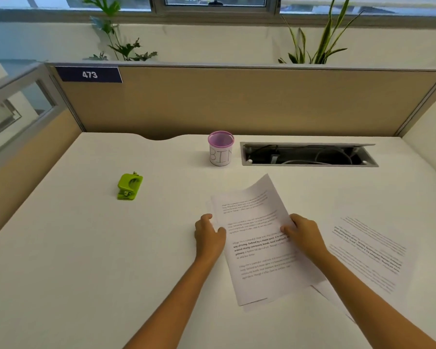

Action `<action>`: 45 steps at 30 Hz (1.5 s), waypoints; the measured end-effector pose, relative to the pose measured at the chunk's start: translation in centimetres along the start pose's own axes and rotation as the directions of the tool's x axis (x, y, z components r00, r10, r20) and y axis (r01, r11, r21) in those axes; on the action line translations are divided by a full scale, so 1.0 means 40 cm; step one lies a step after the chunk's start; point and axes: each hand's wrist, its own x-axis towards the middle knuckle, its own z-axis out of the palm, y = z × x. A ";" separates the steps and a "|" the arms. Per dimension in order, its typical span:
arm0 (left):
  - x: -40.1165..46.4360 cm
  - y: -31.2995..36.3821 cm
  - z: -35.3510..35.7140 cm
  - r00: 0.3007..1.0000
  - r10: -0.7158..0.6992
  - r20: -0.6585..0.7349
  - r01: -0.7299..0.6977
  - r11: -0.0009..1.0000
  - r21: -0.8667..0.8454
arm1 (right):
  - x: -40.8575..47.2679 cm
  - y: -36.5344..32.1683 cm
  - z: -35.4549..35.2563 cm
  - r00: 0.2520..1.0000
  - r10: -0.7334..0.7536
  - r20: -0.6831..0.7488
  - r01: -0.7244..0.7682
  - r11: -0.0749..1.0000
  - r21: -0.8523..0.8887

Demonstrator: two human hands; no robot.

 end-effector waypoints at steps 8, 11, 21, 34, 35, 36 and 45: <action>0.006 0.084 0.052 0.980 -0.191 -0.049 0.177 0.961 -0.213 | 0.019 0.023 0.032 1.000 -0.011 -0.016 0.010 0.999 -0.052; 0.012 0.083 0.056 0.975 -0.208 -0.075 0.177 0.937 -0.300 | 0.025 0.032 0.033 1.000 -0.017 -0.007 0.017 0.998 -0.054; -0.010 0.029 0.051 0.966 -0.256 0.032 0.249 0.895 -0.370 | 0.023 0.040 0.038 0.999 -0.045 -0.020 0.044 0.997 -0.056; -0.054 0.065 0.122 0.991 -0.044 -0.128 0.097 0.892 0.441 | 0.009 0.042 0.031 0.997 -0.075 -0.001 0.075 0.996 -0.040; -0.057 0.070 0.126 0.990 -0.051 -0.133 0.104 0.900 0.423 | 0.008 0.044 0.032 0.997 -0.078 -0.002 0.078 0.996 -0.037; -0.060 0.073 0.128 0.989 -0.057 -0.140 0.109 0.911 0.398 | 0.008 0.045 0.033 0.997 -0.079 -0.004 0.079 0.996 -0.036; -0.074 0.026 0.123 0.968 -0.098 -0.231 0.066 0.987 -0.144 | 0.005 0.044 0.021 0.995 -0.093 0.038 0.090 0.993 0.078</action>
